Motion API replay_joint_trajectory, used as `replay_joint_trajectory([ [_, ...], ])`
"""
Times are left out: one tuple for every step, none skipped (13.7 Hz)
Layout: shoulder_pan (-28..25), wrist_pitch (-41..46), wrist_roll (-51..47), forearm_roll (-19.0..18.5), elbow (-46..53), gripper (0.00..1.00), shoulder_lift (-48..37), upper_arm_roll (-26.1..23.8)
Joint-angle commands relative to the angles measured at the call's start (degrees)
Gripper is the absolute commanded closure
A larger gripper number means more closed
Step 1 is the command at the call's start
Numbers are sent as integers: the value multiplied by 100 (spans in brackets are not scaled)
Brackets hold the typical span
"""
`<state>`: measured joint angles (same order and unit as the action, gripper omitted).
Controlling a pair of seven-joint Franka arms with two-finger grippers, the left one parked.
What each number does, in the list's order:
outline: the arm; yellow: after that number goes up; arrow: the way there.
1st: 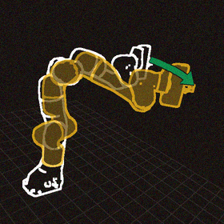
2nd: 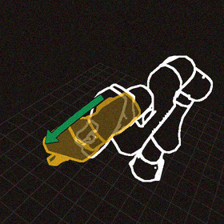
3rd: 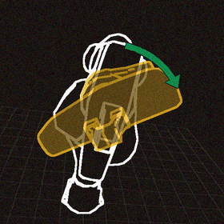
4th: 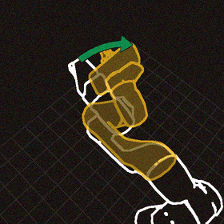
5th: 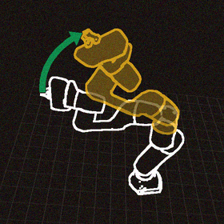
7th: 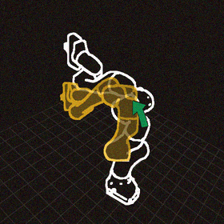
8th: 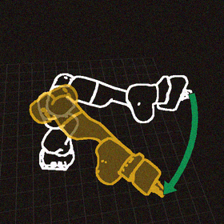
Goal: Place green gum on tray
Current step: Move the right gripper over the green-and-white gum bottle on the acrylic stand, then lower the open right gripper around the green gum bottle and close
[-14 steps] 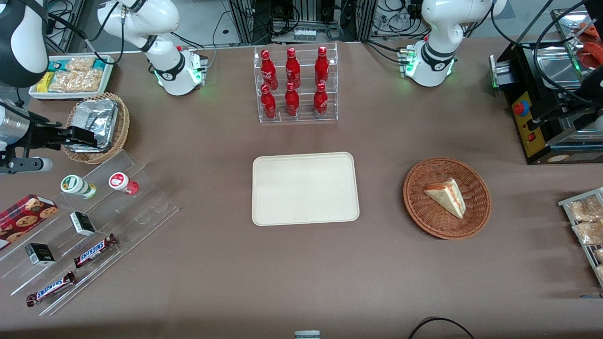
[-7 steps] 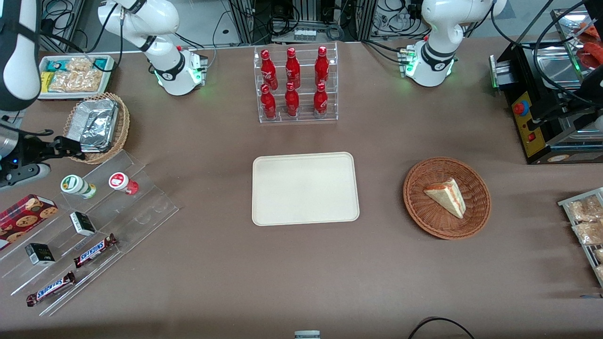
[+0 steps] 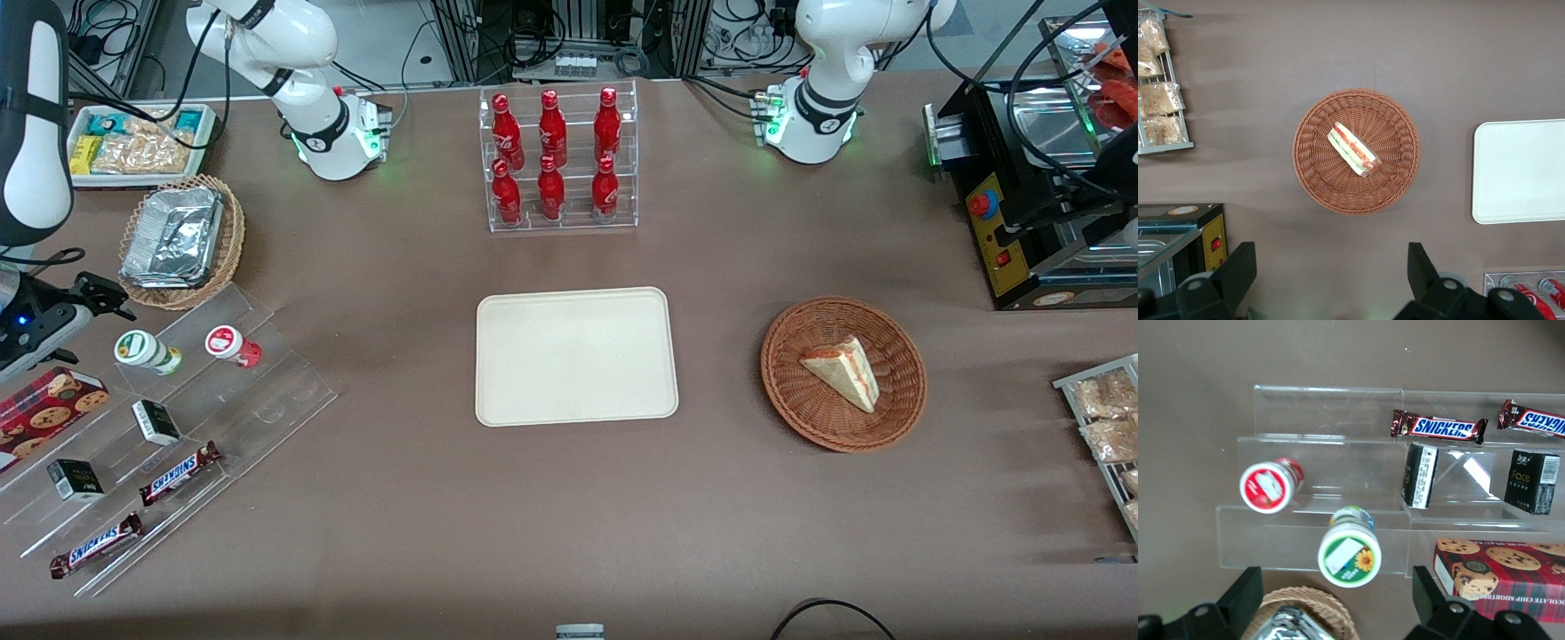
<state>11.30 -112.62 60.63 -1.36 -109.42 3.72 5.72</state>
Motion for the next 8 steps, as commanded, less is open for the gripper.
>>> replay_joint_trajectory([
  [136,-662,292,-13,-623,0,-170,-36],
  [153,-769,292,13,-729,0,-178,-36],
  [232,-883,292,22,-834,0,-179,-36],
  [232,-971,292,31,-931,0,-187,-36],
  [241,-1059,292,57,-1028,0,-205,-36],
  [250,-1156,292,83,-1107,0,-205,-36],
  [250,-1278,292,83,-1186,0,-205,-36],
  [250,-1410,292,83,-1274,0,-205,-36],
])
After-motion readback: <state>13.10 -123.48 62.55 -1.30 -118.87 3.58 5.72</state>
